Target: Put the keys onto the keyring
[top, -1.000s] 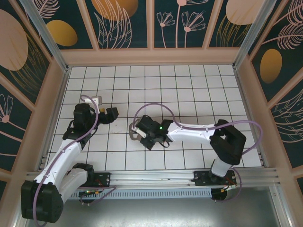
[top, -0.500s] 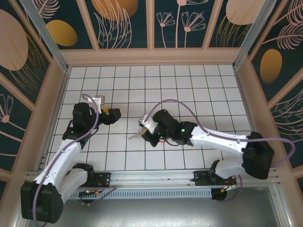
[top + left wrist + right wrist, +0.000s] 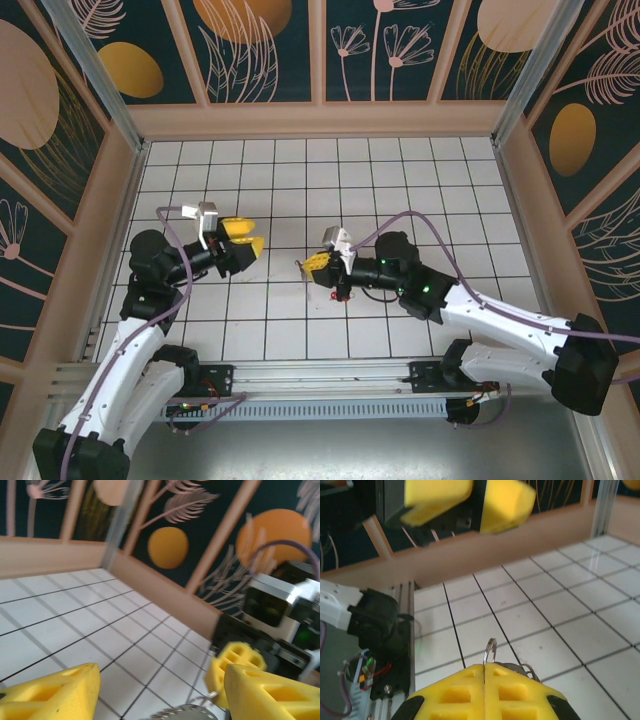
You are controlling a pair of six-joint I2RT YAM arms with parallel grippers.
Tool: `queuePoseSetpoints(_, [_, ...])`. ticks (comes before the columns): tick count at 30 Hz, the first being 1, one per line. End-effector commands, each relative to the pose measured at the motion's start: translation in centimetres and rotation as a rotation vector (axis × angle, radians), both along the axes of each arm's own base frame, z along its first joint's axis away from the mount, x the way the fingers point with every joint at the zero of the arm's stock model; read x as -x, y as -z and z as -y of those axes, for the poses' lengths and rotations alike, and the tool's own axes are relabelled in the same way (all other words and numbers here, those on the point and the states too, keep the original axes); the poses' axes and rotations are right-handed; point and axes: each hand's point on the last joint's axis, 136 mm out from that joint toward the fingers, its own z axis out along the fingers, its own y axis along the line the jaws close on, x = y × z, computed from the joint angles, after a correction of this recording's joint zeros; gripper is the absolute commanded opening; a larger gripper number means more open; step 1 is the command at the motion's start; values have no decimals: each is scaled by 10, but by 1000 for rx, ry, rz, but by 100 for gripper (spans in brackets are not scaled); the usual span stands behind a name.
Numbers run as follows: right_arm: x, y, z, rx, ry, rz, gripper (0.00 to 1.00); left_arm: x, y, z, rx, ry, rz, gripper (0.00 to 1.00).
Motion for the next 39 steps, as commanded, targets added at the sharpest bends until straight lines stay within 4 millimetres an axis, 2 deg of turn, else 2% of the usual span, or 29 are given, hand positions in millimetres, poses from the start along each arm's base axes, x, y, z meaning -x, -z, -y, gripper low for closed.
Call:
queuePoseSetpoints(1, [10, -44, 4, -169, -55, 85, 0, 34, -29, 15, 16, 162, 133, 64])
queuePoseSetpoints(8, [16, -55, 8, -216, -82, 118, 0, 62, -33, 30, 26, 303, 214, 57])
queuePoseSetpoints(13, [17, -57, 10, -226, -87, 122, 0, 62, -28, 38, 6, 335, 228, 63])
queuePoseSetpoints(18, [13, -48, 10, -206, -76, 99, 0, 39, -16, 39, -54, 243, 189, 61])
queuePoseSetpoints(21, [5, -36, 10, -172, -50, 64, 0, 15, -5, 35, -84, 117, 132, 60])
queuePoseSetpoints(24, [-9, -24, 11, -138, 3, 12, 0, -14, 10, 26, -118, -39, 44, 60])
queuePoseSetpoints(28, [-42, 3, 21, -30, 174, -95, 0, -42, 37, 14, -185, -191, -63, 61])
queuePoseSetpoints(29, [-47, 12, 24, 8, 209, -122, 4, -48, 44, 12, -202, -220, -88, 62])
queuePoseSetpoints(33, [-59, 52, 42, 135, 326, -245, 31, -65, 72, 1, -259, -320, -174, 67])
queuePoseSetpoints(35, [-65, 69, 54, 170, 382, -304, 43, -70, 79, -1, -278, -344, -196, 68])
queuePoseSetpoints(39, [-90, 99, 73, 271, 484, -387, 56, -77, 88, -5, -300, -377, -215, 69])
